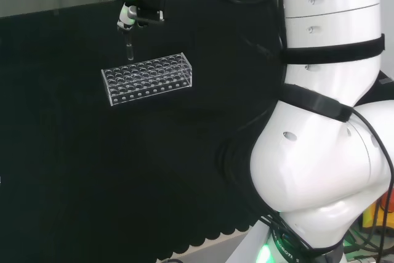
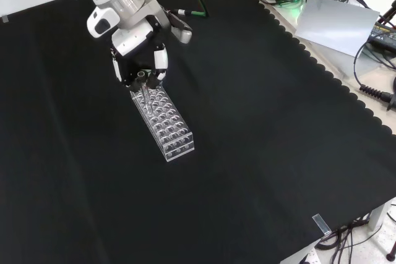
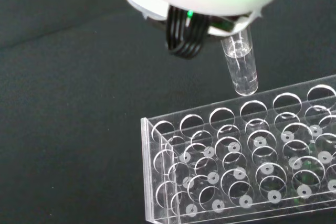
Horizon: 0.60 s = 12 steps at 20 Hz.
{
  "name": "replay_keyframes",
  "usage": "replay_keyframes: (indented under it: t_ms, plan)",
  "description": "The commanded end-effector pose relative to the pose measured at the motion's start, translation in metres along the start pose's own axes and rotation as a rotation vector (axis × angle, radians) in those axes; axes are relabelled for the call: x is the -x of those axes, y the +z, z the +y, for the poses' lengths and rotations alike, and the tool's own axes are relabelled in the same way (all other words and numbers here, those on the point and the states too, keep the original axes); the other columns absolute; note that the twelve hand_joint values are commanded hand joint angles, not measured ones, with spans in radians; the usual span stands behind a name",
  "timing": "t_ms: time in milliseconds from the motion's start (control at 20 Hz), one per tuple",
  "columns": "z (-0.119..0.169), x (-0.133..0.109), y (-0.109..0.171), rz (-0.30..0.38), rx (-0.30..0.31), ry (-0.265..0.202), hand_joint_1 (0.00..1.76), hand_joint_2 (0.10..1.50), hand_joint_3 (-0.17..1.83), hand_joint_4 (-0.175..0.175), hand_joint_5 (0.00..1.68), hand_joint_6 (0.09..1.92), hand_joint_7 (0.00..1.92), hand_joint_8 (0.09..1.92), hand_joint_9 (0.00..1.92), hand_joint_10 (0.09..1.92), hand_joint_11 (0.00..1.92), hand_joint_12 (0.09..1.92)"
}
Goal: Put the test tube back in the rack.
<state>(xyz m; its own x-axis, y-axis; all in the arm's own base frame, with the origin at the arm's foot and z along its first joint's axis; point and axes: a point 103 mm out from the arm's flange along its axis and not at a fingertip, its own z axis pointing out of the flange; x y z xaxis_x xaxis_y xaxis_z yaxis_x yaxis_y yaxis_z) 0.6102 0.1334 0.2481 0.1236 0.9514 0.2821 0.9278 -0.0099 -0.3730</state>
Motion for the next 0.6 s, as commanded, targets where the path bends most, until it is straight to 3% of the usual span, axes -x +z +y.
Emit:
replay_keyframes:
  t_ms: [50,600]
  plan:
    - [0.006,-0.001,0.012,0.008,-0.030,0.002,1.32,0.57,0.79,-0.175,1.29,0.66,1.34,0.67,1.59,0.68,1.09,1.03]
    - [0.011,-0.016,0.024,0.029,-0.054,-0.012,1.32,0.57,0.79,-0.175,1.29,0.66,1.34,0.67,1.59,0.68,1.09,1.03]
